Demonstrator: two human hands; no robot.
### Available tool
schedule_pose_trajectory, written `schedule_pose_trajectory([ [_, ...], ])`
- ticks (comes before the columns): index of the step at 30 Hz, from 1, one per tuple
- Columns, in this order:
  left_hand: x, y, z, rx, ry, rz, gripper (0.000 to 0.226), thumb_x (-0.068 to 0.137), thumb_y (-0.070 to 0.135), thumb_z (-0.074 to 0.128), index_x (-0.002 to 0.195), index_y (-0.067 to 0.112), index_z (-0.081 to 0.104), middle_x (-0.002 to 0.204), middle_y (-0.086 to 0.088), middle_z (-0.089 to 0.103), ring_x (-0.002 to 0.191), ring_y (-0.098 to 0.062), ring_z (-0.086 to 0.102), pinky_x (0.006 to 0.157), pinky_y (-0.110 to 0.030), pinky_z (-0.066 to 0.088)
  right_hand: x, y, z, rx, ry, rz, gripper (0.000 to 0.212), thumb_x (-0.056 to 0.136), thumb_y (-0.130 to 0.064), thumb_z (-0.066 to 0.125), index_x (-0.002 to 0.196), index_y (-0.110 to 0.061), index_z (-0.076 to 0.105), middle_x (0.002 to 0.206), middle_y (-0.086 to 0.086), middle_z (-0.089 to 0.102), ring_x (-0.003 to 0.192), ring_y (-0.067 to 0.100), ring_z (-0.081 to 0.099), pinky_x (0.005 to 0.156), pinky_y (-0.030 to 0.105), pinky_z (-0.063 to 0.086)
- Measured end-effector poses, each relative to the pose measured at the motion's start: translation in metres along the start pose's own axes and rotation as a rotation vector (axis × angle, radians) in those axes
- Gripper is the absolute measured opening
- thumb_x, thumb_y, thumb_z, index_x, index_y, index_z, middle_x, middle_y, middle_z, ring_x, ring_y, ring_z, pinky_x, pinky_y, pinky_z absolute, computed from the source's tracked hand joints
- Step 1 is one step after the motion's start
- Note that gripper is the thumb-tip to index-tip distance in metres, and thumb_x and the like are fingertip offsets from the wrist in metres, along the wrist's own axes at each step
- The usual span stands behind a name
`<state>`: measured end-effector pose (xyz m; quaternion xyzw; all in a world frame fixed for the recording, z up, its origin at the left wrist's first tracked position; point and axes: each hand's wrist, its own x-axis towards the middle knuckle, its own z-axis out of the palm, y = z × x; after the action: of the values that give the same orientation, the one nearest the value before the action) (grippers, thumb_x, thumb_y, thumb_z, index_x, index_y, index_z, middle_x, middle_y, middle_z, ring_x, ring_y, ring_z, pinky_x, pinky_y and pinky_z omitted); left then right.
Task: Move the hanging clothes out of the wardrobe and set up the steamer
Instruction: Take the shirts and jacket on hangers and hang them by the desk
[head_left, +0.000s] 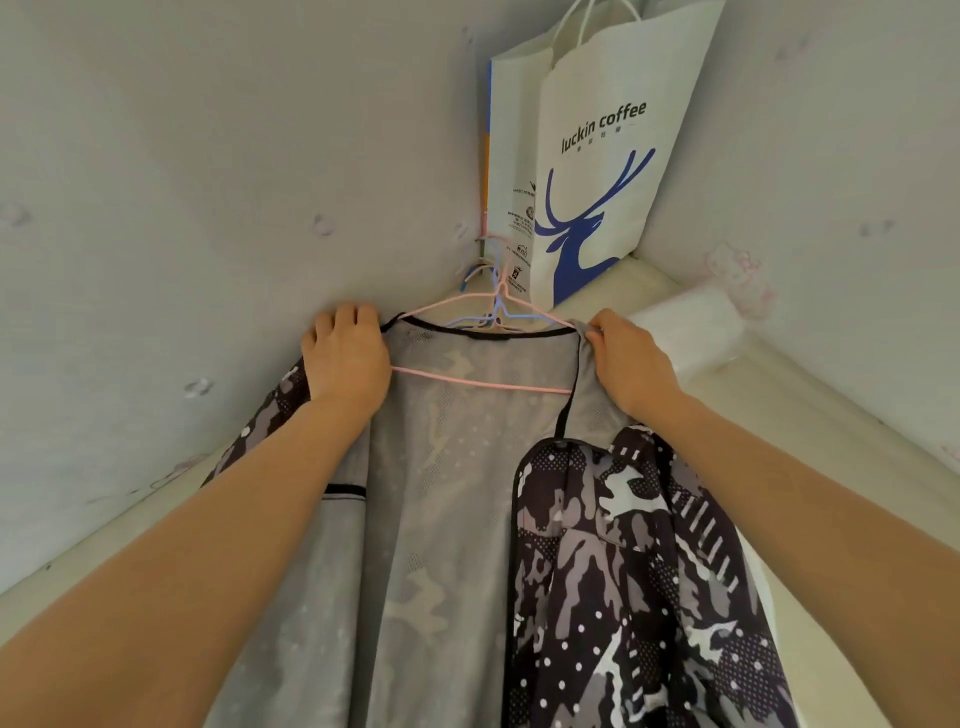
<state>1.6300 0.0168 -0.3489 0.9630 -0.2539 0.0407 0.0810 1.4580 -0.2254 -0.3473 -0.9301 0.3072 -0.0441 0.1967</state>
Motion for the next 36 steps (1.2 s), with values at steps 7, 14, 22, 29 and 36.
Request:
schedule_pose_trajectory([
  [7,-0.024,-0.004,0.019,-0.01,-0.028,0.069,0.03,0.095,0.02,0.046,0.115,0.001,0.058,0.113,-0.022,0.059,0.105,-0.042,0.053,0.096,-0.051,0.036,-0.007,0.008,0.015,-0.191,0.0,-0.105,0.032,0.101,-0.025,0.035,0.106,-0.003,0.058,0.107,0.016,0.057,0.1,0.034,0.05,0.077,0.045,0.044],
  [14,-0.03,0.002,0.013,-0.04,-0.12,0.064,0.048,0.098,0.034,0.04,0.138,0.007,0.042,0.14,-0.016,0.046,0.131,-0.033,0.038,0.113,-0.05,0.021,-0.017,0.002,0.006,-0.221,-0.088,-0.058,0.036,0.099,-0.023,0.036,0.127,-0.005,0.049,0.122,0.018,0.055,0.112,0.036,0.048,0.088,0.046,0.042],
  [22,-0.075,0.019,-0.001,-0.124,-0.156,0.112,0.049,0.097,0.032,0.043,0.141,0.011,0.041,0.153,-0.008,0.031,0.144,-0.029,0.017,0.115,-0.052,0.01,-0.073,-0.01,-0.005,-0.184,-0.019,-0.155,0.045,0.098,-0.024,0.04,0.137,-0.001,0.041,0.14,0.018,0.047,0.132,0.033,0.039,0.113,0.044,0.029],
  [29,-0.149,0.033,-0.016,-0.214,-0.208,0.218,0.047,0.098,0.029,0.042,0.142,0.014,0.04,0.149,-0.005,0.038,0.142,-0.025,0.024,0.116,-0.044,0.017,-0.163,-0.026,-0.01,-0.22,-0.05,-0.15,0.051,0.101,-0.029,0.037,0.144,-0.003,0.034,0.149,0.017,0.036,0.142,0.032,0.027,0.118,0.046,0.021],
  [36,-0.242,0.025,-0.032,-0.271,-0.174,0.354,0.043,0.096,0.022,0.049,0.137,0.01,0.046,0.139,-0.007,0.05,0.134,-0.025,0.039,0.113,-0.042,0.029,-0.262,-0.044,0.002,-0.276,-0.037,-0.13,0.053,0.098,-0.026,0.046,0.144,-0.001,0.036,0.15,0.017,0.036,0.142,0.035,0.028,0.115,0.048,0.023],
])
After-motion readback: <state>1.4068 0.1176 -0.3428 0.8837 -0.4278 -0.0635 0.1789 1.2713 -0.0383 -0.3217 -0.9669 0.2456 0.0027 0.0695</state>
